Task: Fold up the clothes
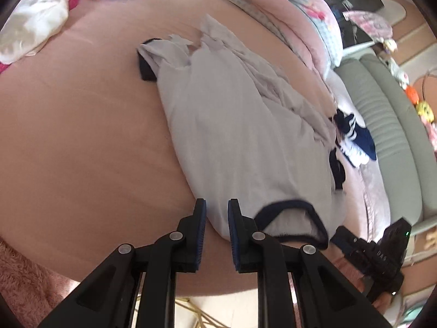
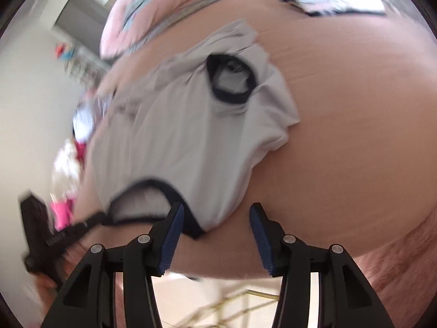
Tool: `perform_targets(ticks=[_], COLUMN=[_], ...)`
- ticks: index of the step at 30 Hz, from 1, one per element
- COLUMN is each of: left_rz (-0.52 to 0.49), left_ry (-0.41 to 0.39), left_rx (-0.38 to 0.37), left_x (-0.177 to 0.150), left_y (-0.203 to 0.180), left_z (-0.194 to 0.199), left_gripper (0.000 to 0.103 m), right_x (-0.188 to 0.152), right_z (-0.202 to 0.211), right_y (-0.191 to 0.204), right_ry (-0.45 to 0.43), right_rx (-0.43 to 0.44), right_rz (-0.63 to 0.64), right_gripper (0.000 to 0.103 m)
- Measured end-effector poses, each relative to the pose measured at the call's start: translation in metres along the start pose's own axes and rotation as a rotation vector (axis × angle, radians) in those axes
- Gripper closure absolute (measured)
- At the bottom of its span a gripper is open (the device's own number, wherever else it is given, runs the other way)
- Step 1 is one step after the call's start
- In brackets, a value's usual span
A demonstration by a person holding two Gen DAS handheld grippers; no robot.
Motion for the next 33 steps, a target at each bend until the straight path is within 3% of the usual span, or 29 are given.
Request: perform_targets(ticks=[5,10,12,13,15,19,22,25,26,28,32,33], left_rz=[0.034,0.107,0.165,0.195,0.224,0.21,0.227,0.164,0.141,0.121,0.034,0.053], left_ry=[0.038,0.007,-0.007,-0.014,-0.021,0.004,0.004,-0.019,-0.01,0.03,0.037,0.039], left_rx=[-0.036,-0.134,-0.198,-0.23,-0.274,-0.187,-0.205,-0.014,0.061,0.101,0.274,0.192], left_x=[0.019,0.024,0.023,0.022,0.016,0.006,0.009,0.019,0.023,0.027,0.029,0.029], left_y=[0.012,0.01,0.012,0.013,0.011,0.012,0.008,0.001,-0.001,-0.004,-0.018,-0.019], left_z=[-0.024,-0.037,-0.036,-0.035,-0.032,-0.03,-0.03,-0.026,-0.026,-0.027,-0.018,-0.021], left_gripper=[0.089,0.089,0.089,0.089,0.088,0.082,0.068,0.067,0.067,0.067,0.067,0.067], right_x=[0.015,0.029,0.029,0.024,0.019,0.005,0.006,0.007,0.006,0.004,0.002,0.001], right_z=[-0.011,-0.018,-0.012,-0.005,-0.004,-0.013,-0.025,-0.028,-0.029,-0.028,-0.011,-0.006], right_y=[0.001,0.003,0.0,-0.004,-0.008,-0.009,-0.002,0.003,0.006,0.011,0.017,0.018], right_ry=[-0.016,-0.029,-0.017,0.004,0.053,0.065,0.062,0.056,0.05,0.039,-0.035,-0.06], right_rx=[-0.019,-0.043,-0.052,-0.051,-0.018,-0.014,0.004,0.002,-0.012,-0.051,-0.195,-0.233], right_rz=[-0.005,0.002,0.01,0.007,-0.025,-0.042,-0.055,-0.047,-0.031,0.003,0.068,0.082], right_gripper=[0.053,0.053,0.072,0.086,0.089,0.088,0.082,0.076,0.076,0.077,0.076,0.076])
Point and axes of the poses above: each gripper's, at about its wrist camera, not at the fingertips, and z roughly against the way its jaws point, y to its left, x to its top, the point moved 2 cm from there along -z, roughly the way its jaws point, and after that the axes turned 12 degrees about -z, right-handed, at the moved point
